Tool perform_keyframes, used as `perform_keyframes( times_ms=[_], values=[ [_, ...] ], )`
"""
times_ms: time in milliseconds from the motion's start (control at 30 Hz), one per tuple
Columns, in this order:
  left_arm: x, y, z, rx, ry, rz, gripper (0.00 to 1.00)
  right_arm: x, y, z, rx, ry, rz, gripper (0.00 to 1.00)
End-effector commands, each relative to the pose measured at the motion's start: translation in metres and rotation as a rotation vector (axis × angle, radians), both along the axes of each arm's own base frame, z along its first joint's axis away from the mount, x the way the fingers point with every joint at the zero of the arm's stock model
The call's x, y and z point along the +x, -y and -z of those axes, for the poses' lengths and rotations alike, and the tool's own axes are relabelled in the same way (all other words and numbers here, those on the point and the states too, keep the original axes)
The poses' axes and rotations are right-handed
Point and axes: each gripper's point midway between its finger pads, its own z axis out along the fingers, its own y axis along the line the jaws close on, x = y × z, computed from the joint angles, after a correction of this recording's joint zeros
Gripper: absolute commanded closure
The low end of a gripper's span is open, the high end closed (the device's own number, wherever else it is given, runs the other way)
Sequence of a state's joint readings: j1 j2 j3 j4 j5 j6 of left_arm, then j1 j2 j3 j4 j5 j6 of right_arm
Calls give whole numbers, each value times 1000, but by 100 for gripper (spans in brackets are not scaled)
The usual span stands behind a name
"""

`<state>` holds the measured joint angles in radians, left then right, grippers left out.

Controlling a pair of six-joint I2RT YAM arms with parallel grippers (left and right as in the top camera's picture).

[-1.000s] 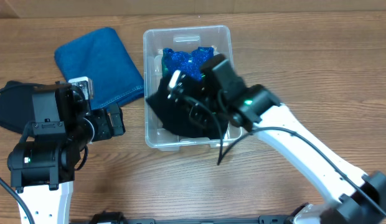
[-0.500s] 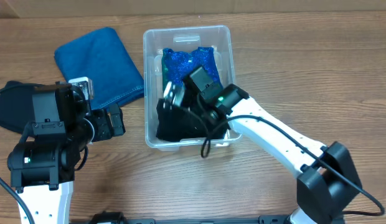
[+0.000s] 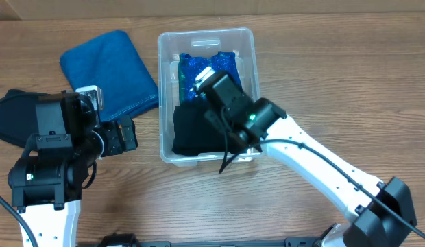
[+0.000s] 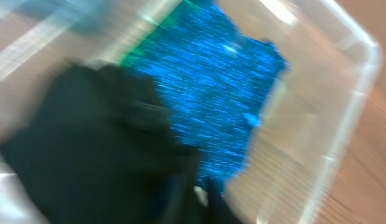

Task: Pack container
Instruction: 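Lay the second black cloth into the bin and release it, then reach the left gripper to the black cloth on the left and grasp it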

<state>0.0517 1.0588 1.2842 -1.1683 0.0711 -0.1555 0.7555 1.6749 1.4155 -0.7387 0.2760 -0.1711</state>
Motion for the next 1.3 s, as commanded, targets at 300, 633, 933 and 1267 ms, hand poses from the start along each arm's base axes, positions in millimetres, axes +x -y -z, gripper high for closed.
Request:
perform_keyframes(
  times_ms=[300, 633, 933, 1267],
  values=[
    [1, 2, -6, -5, 14, -1, 0, -10, -27, 104, 125, -339, 130, 96],
    [0, 2, -5, -5, 6, -1, 0, -1, -3, 135, 106, -501, 232, 91],
    [-1, 2, -5, -5, 4, -1, 0, 36, 10, -100, 411, -73, 215, 48],
    [2, -33, -2, 12, -6, -235, 0, 30, 196, -80, 410, -234, 752, 0]
  ],
)
